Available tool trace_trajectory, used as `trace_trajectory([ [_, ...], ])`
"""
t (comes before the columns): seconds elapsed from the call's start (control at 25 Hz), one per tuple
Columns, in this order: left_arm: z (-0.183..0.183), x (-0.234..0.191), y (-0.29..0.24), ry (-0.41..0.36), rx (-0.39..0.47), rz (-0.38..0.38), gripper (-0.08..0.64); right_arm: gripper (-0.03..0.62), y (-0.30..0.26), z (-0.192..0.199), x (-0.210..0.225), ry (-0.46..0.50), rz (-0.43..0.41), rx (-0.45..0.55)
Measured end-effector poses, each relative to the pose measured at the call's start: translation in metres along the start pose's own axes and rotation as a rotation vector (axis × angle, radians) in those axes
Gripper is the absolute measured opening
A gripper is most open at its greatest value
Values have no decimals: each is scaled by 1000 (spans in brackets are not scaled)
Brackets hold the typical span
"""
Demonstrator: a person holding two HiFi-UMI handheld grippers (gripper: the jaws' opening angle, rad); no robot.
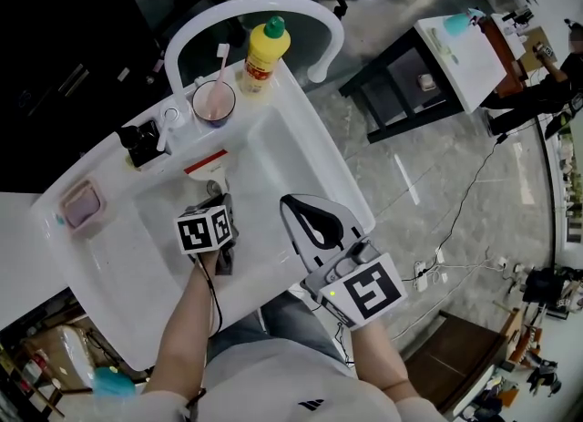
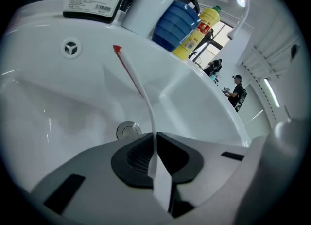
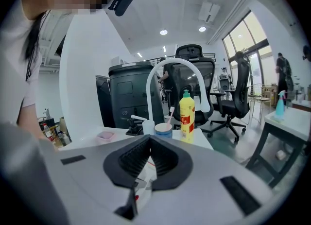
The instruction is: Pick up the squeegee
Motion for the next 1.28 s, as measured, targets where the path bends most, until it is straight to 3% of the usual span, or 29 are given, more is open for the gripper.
trace_trajectory([
  [0.68, -16, 33, 80, -174, 169, 6, 34, 9, 14, -10, -21, 31, -74, 54],
  [1.28, -24, 66, 178, -205, 395, -41, 34, 9, 15, -17, -44, 73, -224, 73],
])
Point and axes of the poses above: the fingertips, and each gripper's own axes: y backward along the fingers, x to its right, z out of its underside, the point moved 7 cm from there along y, backward along the fingers, and after that the axes turned 7 degrees about -y, right-handed, at the moved point
